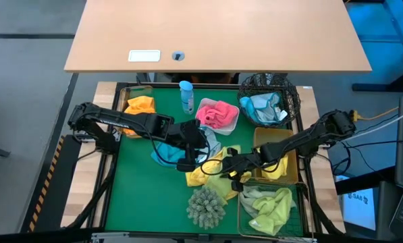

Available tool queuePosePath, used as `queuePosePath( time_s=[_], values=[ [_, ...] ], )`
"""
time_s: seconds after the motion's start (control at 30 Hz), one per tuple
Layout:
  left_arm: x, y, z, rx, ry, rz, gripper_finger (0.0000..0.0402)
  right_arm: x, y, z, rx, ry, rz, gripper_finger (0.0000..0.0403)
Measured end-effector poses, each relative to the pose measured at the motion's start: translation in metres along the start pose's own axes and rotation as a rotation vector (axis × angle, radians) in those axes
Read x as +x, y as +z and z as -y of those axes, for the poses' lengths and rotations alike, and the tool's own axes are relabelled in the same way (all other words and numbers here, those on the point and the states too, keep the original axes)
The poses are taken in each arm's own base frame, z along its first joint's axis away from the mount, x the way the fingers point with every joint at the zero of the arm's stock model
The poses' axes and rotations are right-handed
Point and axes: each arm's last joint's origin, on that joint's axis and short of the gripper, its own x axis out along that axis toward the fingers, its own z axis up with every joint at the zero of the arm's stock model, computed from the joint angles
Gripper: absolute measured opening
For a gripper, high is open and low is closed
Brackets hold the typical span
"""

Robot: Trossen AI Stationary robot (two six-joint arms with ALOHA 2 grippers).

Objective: Sort microfiber towel by color & place in baskets
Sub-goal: Put the green microfiber towel into the rectangular wire basket

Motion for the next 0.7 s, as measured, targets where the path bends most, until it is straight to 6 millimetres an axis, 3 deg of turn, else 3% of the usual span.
queuePosePath(
  time_s=[0.17,0.33,0.43,0.7],
  values=[
    [0.000,0.000,0.000,0.000,0.000,0.000,0.0121,-0.002,0.000,0.000,0.008,0.017,0.000,0.0007],
    [0.000,-0.001,0.000,0.001,0.000,-0.007,0.0121,-0.018,0.009,-0.003,0.018,0.045,0.064,0.0020],
    [0.000,-0.002,0.000,0.003,0.000,-0.020,0.0121,-0.031,0.014,-0.005,0.018,0.060,0.109,0.0008],
    [0.000,-0.003,0.000,0.003,0.000,-0.028,0.0121,-0.083,0.032,-0.011,0.120,0.152,0.289,0.0005]
  ],
)
